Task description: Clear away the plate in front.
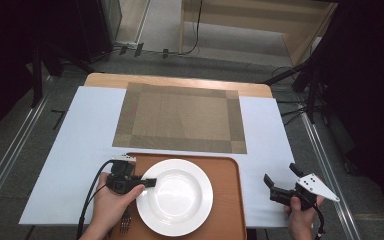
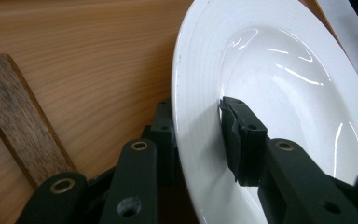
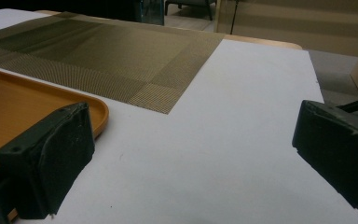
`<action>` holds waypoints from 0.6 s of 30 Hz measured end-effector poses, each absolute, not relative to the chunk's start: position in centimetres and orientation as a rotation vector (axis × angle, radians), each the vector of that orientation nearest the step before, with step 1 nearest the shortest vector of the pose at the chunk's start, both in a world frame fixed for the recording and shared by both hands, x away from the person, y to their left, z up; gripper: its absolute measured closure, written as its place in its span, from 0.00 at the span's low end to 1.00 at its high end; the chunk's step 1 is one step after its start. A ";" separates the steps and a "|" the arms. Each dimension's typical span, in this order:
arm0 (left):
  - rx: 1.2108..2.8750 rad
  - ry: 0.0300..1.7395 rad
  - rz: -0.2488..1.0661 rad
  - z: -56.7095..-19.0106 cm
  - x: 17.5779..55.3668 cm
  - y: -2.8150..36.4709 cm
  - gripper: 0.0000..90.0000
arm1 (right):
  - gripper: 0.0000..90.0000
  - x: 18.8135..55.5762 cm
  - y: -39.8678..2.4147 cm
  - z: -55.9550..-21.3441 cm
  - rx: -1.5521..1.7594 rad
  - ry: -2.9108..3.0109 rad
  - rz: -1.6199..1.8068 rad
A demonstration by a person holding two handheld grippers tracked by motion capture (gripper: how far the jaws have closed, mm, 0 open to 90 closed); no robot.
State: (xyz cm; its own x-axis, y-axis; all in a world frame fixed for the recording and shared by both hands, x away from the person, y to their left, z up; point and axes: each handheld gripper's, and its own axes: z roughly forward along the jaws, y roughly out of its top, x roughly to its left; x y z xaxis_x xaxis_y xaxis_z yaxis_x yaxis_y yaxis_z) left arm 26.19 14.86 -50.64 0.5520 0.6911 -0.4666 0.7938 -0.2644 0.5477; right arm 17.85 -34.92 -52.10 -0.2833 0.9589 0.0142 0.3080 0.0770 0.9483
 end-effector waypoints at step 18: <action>1.952 1.066 0.000 -49.5 25.7 15.6 0.46 | 0.00 17.9 -35.0 -52.1 1.265 1.680 1.228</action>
State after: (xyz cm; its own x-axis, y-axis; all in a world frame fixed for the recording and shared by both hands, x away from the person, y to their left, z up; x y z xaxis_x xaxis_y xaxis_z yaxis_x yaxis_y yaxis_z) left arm 25.66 15.56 -49.48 0.6307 0.6766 -0.3801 0.6763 -0.2388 0.6969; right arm 17.86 -35.00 -52.12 -0.2856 0.9583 0.0134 0.3032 0.0771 0.9498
